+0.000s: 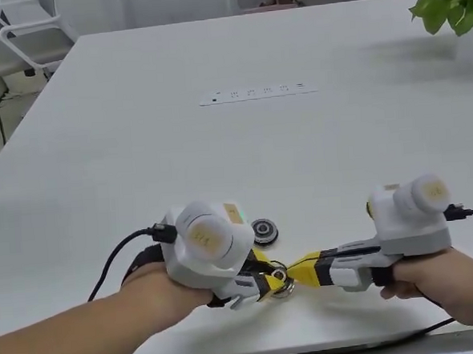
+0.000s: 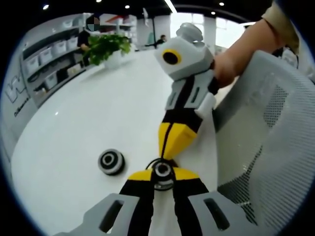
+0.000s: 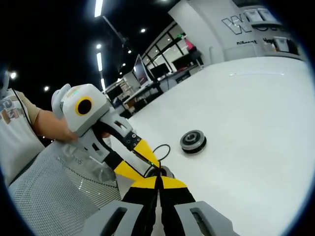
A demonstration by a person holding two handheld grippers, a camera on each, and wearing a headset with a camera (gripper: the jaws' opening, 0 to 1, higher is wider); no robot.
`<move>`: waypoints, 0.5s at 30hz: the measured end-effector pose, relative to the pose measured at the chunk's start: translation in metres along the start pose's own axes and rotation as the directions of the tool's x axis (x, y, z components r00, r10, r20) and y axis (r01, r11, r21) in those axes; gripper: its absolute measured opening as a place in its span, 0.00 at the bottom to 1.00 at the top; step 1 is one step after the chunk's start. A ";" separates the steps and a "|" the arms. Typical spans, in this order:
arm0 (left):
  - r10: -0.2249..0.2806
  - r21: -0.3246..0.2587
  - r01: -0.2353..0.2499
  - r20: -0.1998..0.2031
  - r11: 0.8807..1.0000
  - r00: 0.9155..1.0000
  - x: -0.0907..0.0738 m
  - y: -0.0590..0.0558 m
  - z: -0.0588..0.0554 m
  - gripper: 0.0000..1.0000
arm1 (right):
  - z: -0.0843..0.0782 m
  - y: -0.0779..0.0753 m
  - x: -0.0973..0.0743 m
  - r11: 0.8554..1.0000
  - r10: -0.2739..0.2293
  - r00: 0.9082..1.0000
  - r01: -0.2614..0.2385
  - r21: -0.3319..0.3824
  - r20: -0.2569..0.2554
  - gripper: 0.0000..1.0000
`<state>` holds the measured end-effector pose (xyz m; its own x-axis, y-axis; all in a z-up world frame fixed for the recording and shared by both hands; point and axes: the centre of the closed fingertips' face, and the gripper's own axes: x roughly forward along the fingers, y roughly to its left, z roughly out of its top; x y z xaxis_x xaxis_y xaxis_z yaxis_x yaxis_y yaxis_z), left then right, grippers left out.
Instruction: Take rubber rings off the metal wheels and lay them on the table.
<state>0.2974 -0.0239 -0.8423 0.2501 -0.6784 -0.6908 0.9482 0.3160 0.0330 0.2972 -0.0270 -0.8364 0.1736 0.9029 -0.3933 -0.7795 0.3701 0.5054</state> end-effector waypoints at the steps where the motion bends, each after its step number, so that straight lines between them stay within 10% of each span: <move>1: -0.005 0.002 0.005 -0.003 1.000 1.000 0.000 -0.001 -0.001 0.16 | 0.000 0.000 0.000 1.000 -0.001 1.000 0.001 0.000 0.001 0.00; 15: -0.020 0.011 0.020 0.015 1.000 1.000 -0.020 -0.004 0.005 0.24 | 0.002 0.003 -0.002 1.000 0.002 1.000 -0.002 -0.001 0.007 0.00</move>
<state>0.2896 -0.0154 -0.8251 0.2338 -0.6946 -0.6804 0.9552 0.2948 0.0274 0.2958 -0.0270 -0.8330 0.1760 0.9052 -0.3869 -0.7808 0.3677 0.5052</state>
